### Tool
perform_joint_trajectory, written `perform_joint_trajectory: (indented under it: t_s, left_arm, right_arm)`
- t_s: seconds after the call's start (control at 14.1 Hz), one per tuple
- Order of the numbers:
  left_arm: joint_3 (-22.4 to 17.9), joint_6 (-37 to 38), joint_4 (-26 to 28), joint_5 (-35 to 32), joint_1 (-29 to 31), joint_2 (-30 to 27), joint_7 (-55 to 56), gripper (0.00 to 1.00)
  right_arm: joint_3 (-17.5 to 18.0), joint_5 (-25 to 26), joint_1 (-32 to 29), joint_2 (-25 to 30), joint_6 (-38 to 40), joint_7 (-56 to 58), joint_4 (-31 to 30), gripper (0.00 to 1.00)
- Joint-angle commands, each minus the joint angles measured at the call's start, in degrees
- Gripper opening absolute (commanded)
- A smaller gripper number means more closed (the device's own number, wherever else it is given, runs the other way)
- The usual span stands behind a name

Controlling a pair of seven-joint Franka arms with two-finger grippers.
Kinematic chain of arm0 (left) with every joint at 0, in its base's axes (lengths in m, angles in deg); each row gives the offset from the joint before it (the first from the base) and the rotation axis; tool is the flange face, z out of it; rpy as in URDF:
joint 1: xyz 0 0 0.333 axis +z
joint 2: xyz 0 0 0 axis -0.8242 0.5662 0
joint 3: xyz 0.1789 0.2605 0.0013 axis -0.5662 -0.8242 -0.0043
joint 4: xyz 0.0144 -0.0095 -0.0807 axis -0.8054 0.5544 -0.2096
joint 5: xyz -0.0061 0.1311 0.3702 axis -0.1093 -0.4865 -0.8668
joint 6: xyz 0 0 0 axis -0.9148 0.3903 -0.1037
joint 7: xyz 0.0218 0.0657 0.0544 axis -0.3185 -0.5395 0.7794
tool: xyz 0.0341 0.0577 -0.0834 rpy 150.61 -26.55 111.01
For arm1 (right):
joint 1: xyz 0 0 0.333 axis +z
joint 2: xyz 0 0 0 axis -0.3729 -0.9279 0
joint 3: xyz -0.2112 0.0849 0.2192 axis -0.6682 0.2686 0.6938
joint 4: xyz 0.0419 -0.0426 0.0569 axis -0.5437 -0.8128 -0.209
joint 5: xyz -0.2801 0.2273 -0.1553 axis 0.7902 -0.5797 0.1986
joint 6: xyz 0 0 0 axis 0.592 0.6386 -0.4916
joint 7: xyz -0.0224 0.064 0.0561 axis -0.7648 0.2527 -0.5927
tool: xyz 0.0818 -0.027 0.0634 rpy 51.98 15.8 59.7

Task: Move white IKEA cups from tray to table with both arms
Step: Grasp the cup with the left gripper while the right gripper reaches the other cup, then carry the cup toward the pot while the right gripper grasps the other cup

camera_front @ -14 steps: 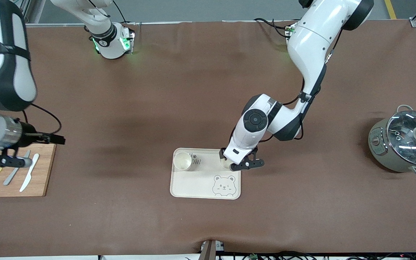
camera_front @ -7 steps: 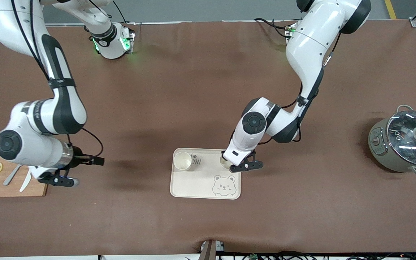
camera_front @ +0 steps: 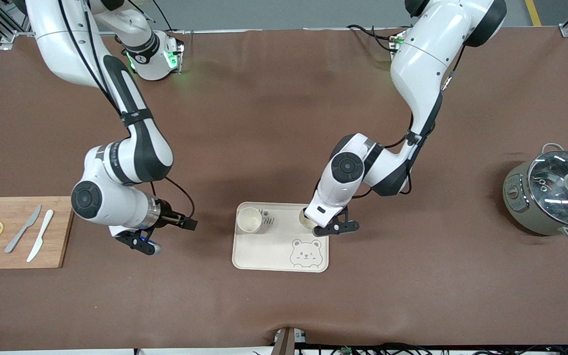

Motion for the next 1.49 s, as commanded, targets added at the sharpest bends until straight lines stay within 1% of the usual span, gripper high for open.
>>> perform_joint_trajectory:
  t_s: [0.0,0.14,0.21,0.36,0.5,0.64,0.71,0.78,0.92,1.07,1.21,1.28,1.42]
  left_arm:
    - [-0.42,-0.20,-0.46,-2.15,-0.46,-1.21,0.17,0.00]
    - [-0.42,0.23,-0.46,-2.24,0.07,-3.23,0.08,0.00]
    - [-0.42,0.76,-0.29,-2.24,0.33,-4.37,0.08,0.00]
    - [-0.33,2.95,-0.20,-2.15,0.77,-6.48,0.16,0.00]
    - [-0.33,4.27,0.24,-2.24,2.35,-8.85,-0.18,0.00]
    - [-0.33,7.69,0.77,-2.24,3.84,-11.75,-1.76,0.00]
    - [-0.25,9.71,2.08,-2.24,4.89,-13.85,-3.16,0.00]
    - [-0.24,11.21,3.57,-2.15,5.34,-16.14,-4.39,0.00]
    - [0.37,14.02,6.38,-2.06,8.32,-20.10,-4.75,0.00]
    - [0.37,15.26,10.07,-1.71,9.73,-23.70,-5.20,0.00]
    - [0.46,15.18,15.33,-0.57,12.45,-27.83,-4.93,0.00]
    - [0.46,15.18,17.88,0.13,14.20,-29.68,-5.02,0.00]
    - [0.46,14.56,23.68,1.45,16.67,-32.84,-5.28,0.00]
  right_arm:
    - [-0.46,-1.49,3.51,-1.15,0.16,-7.44,1.52,1.00]
    - [-0.46,-1.23,7.21,-1.94,-0.10,-12.36,1.52,1.00]
    - [-0.54,-1.05,8.70,-2.20,-1.67,-14.48,1.52,1.00]
    - [-0.55,-1.31,9.94,-2.64,-8.51,-15.90,1.09,1.00]
    - [-0.55,-1.23,12.49,-3.96,-9.51,-20.18,1.08,1.00]
    - [-0.63,-0.79,14.08,-5.54,-10.30,-22.05,1.08,1.00]
    - [-0.63,-0.79,14.08,-5.89,-11.35,-22.14,1.00,0.95]
    - [-0.63,-0.87,13.99,-5.90,-12.23,-22.14,0.91,0.88]
    - [-0.63,-0.88,13.99,-6.25,-12.50,-22.23,0.73,0.65]
    - [-0.63,-1.05,14.08,-6.51,-12.50,-22.23,0.47,0.31]
    - [-0.63,-1.05,14.08,-6.51,-12.41,-22.23,0.38,0.02]
    - [-0.55,-1.31,14.08,-6.51,-12.32,-22.23,0.38,0.00]
    - [-0.63,-1.14,13.91,-6.25,-12.23,-21.97,0.99,0.00]
